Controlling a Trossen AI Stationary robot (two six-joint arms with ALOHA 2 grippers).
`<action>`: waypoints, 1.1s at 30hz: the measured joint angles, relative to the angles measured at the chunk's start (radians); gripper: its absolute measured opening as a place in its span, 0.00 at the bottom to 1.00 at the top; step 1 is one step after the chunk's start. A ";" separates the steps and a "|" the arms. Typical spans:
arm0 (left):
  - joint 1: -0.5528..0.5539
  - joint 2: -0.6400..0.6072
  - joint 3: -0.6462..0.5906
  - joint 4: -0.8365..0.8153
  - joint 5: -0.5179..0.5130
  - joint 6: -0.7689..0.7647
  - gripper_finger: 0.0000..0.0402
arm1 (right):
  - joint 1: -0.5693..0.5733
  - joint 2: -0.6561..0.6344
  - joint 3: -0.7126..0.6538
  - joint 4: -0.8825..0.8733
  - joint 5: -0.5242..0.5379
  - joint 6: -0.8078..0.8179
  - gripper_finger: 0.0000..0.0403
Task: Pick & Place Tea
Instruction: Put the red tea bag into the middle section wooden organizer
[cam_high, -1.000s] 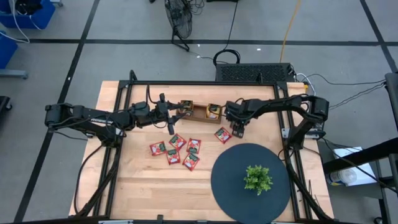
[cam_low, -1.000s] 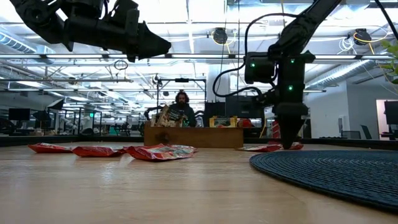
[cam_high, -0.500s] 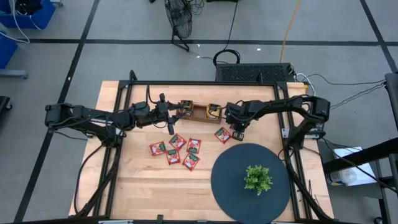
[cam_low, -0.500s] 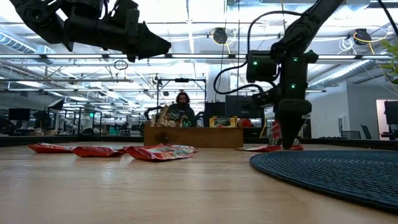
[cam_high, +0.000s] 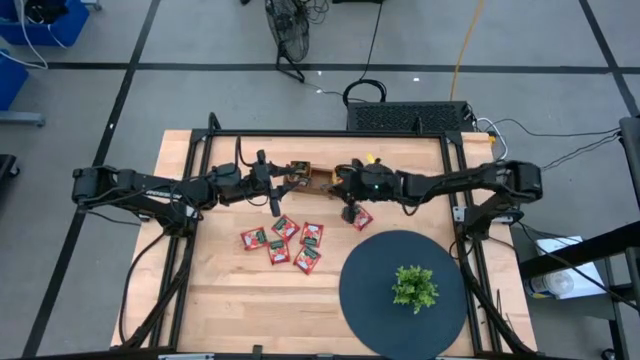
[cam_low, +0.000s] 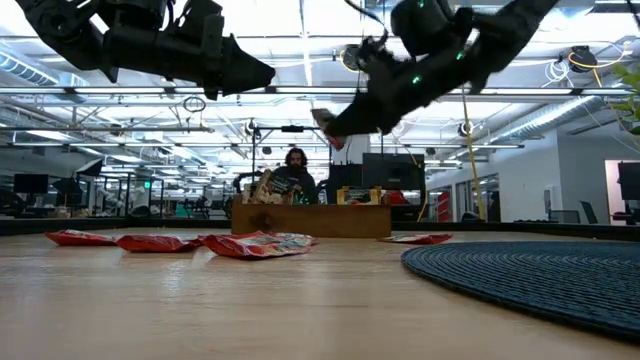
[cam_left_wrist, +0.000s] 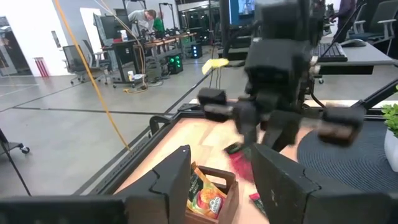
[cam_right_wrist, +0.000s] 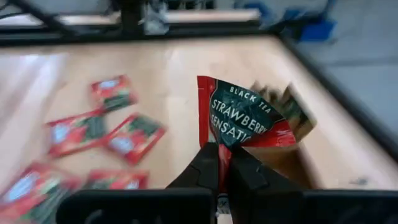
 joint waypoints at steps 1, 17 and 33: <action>0.000 0.000 0.000 0.000 0.000 0.000 0.42 | -0.003 0.036 -0.001 0.070 0.027 -0.015 0.01; 0.000 0.000 0.000 -0.001 0.000 0.000 0.42 | -0.081 0.406 0.124 0.356 0.147 -0.085 0.01; 0.000 0.000 0.000 0.000 -0.002 0.000 0.40 | -0.083 0.415 0.127 0.325 0.199 -0.171 0.21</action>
